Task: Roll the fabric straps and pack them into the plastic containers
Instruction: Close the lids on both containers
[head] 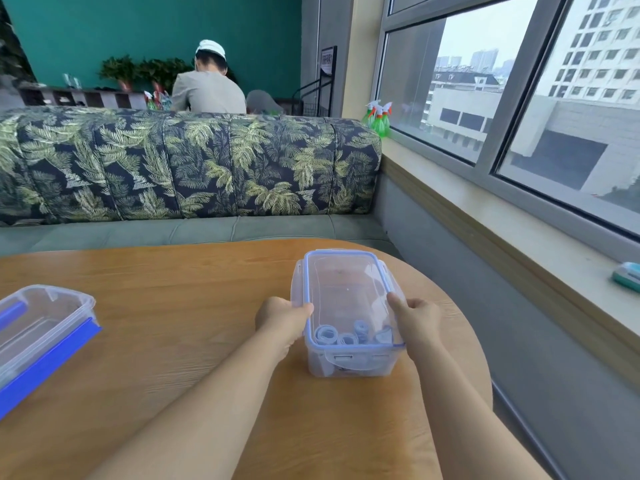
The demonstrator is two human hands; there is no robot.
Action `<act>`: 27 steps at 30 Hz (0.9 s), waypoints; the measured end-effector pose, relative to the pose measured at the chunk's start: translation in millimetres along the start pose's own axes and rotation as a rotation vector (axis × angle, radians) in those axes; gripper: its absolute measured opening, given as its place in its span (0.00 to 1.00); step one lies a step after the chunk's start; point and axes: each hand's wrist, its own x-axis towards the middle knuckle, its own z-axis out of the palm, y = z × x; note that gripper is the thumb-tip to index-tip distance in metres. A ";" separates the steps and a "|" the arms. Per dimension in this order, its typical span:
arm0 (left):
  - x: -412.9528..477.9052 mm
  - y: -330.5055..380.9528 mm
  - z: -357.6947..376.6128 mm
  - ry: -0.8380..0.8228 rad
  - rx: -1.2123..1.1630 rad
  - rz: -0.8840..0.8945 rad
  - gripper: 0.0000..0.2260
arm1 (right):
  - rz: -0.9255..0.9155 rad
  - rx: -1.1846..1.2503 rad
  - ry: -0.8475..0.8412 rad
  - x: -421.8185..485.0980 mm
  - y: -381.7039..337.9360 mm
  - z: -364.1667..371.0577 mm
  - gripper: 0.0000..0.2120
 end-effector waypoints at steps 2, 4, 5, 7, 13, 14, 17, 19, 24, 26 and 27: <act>-2.7 -0.4 1.0 0.039 0.084 0.062 0.07 | -0.015 -0.027 0.006 -0.6 0.3 0.4 0.18; -5.8 -0.3 1.3 0.101 0.324 0.194 0.10 | -0.024 -0.059 0.006 -1.7 -0.5 0.9 0.17; -7.1 -0.4 1.2 0.109 0.471 0.281 0.16 | -0.033 -0.070 0.012 -1.3 -0.7 1.6 0.18; -9.3 2.4 0.4 0.039 0.708 0.501 0.22 | -0.035 -0.095 0.019 -0.9 -1.0 3.2 0.19; -6.9 -8.2 0.9 -0.365 0.990 0.649 0.24 | -0.012 -0.158 -0.027 2.3 -3.5 0.0 0.17; -7.2 -9.7 0.6 -0.369 1.018 0.652 0.25 | -0.013 -0.171 -0.024 2.3 -3.9 -0.3 0.18; -9.2 -8.7 -0.2 -0.375 1.084 0.643 0.26 | -0.012 -0.153 -0.015 1.7 -0.5 1.1 0.18; -10.2 -6.7 -1.8 -0.386 1.114 0.631 0.28 | 0.000 -0.067 -0.017 -2.0 1.1 1.7 0.17; -14.7 4.5 -4.6 -0.440 1.187 0.608 0.37 | -0.187 -0.475 0.166 -15.4 -10.0 -1.4 0.20; -16.1 8.9 -4.5 -0.450 1.195 0.599 0.38 | -0.289 -0.675 0.192 -21.0 -14.4 -2.4 0.18; -17.2 10.5 -4.7 -0.456 1.188 0.593 0.39 | -0.312 -0.721 0.175 -21.4 -14.9 -1.4 0.18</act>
